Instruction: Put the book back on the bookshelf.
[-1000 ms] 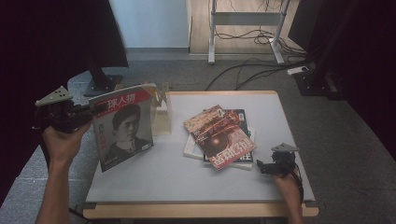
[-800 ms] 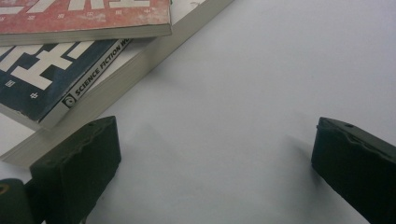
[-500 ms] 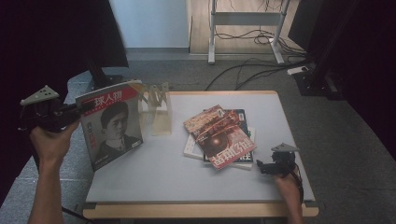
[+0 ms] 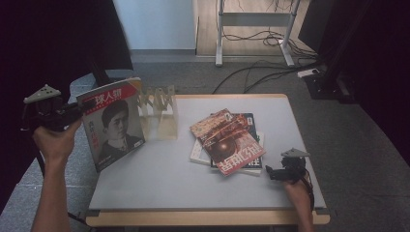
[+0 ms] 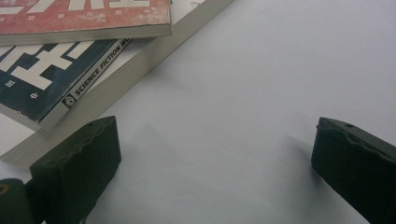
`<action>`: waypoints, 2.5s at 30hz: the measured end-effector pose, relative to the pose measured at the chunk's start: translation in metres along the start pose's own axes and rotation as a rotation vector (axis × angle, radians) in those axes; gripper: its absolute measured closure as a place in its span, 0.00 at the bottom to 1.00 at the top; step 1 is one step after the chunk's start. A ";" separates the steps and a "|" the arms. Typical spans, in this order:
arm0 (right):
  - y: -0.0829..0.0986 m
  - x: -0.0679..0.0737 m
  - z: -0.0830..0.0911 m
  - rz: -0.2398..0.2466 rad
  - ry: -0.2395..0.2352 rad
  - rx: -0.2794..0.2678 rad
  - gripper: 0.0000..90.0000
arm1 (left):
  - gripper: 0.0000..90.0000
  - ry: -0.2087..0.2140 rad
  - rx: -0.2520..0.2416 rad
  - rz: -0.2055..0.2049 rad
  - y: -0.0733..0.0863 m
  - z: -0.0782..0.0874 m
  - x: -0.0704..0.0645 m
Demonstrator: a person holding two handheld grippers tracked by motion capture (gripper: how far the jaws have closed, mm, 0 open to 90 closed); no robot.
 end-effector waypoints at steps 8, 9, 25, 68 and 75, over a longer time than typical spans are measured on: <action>0.000 0.000 0.000 -0.001 -0.003 0.001 0.01 | 0.97 -0.029 -0.012 0.013 -0.001 -0.015 0.005; 0.000 0.000 0.000 -0.001 -0.003 0.001 0.01 | 0.97 -0.032 -0.013 0.013 0.000 -0.017 0.006; 0.000 0.000 0.000 -0.004 -0.008 0.004 0.02 | 0.97 -0.072 -0.051 0.011 -0.011 -0.045 0.003; 0.000 0.000 0.000 -0.006 -0.007 0.004 0.01 | 0.97 -0.049 0.053 -0.007 0.036 -0.037 -0.011; 0.000 0.000 0.000 -0.006 -0.008 0.005 0.01 | 0.97 -0.061 -0.021 0.050 0.027 -0.041 -0.005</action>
Point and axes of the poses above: each handheld gripper's, and its own axes: z roughly backward along the jaws, y roughly out of its underside, x roughly to its left, the point moved 8 cm from there along -z, roughly forward along the jaws
